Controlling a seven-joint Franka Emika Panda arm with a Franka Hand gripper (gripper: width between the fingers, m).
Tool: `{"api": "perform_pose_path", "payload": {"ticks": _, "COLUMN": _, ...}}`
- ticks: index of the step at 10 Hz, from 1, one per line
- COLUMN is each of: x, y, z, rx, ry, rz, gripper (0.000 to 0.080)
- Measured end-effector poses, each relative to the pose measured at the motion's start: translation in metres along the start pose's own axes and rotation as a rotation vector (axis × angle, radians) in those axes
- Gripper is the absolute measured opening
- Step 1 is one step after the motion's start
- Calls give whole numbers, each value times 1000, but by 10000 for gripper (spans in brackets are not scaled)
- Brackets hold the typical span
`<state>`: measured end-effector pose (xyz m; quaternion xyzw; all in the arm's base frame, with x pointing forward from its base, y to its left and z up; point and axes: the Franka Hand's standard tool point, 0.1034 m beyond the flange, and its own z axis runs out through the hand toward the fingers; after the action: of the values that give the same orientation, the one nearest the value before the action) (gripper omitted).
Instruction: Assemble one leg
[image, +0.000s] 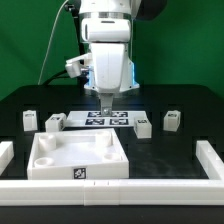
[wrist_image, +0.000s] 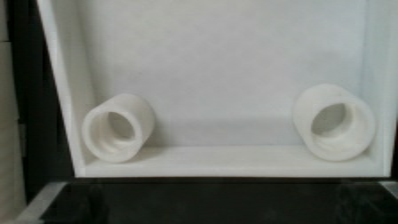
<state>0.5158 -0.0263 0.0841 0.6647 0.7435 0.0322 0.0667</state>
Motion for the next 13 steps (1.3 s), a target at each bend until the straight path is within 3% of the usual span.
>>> {"api": "perform_pose_path", "payload": {"ticks": 4, "x": 0, "y": 0, "z": 1, "rx": 4, "ry": 0, "rz": 5, "gripper": 650}}
{"api": "perform_pose_path", "payload": {"ticks": 5, "x": 1, "y": -3, "z": 4, "rx": 15, "ry": 1, "rz": 24, "gripper": 650}}
{"api": "perform_pose_path", "payload": {"ticks": 7, "x": -12, "y": -35, "z": 20, "rx": 44, "ry": 6, "rz": 14, "gripper": 650}}
{"api": "perform_pose_path", "payload": {"ticks": 10, "x": -29, "y": -61, "z": 41, "rx": 95, "ry": 16, "rz": 31, "gripper": 650}}
{"api": "perform_pose_path", "payload": {"ticks": 13, "x": -37, "y": -69, "z": 66, "rx": 131, "ry": 28, "rz": 39, "gripper": 650}}
